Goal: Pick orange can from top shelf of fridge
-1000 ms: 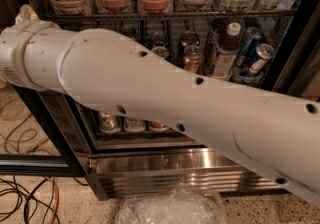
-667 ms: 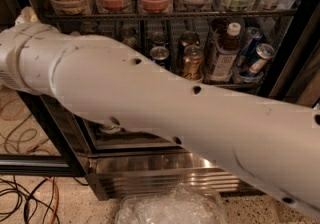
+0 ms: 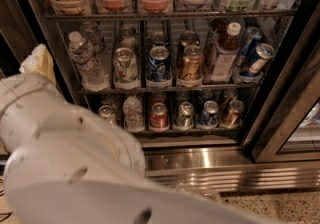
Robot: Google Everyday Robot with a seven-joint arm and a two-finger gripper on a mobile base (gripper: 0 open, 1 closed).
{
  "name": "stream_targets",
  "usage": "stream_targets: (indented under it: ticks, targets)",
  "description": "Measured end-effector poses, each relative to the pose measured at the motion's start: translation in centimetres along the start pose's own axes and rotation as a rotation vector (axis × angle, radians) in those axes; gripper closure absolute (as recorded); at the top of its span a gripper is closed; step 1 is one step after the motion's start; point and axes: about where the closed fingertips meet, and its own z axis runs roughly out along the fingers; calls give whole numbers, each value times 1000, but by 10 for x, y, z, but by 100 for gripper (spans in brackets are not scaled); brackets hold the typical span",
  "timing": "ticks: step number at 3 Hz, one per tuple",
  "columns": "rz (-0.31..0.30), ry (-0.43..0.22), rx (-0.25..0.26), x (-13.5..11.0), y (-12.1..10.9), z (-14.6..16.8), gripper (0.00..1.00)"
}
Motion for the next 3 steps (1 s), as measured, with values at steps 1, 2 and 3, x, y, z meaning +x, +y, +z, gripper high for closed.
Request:
stream_targets:
  ticks: [1,2,3]
  targets:
    - [-14,12,66,15,-2,-10,0]
    - [-14,12,66,15,-2,-10,0]
    - [-14,12,66,15,-2,-10,0]
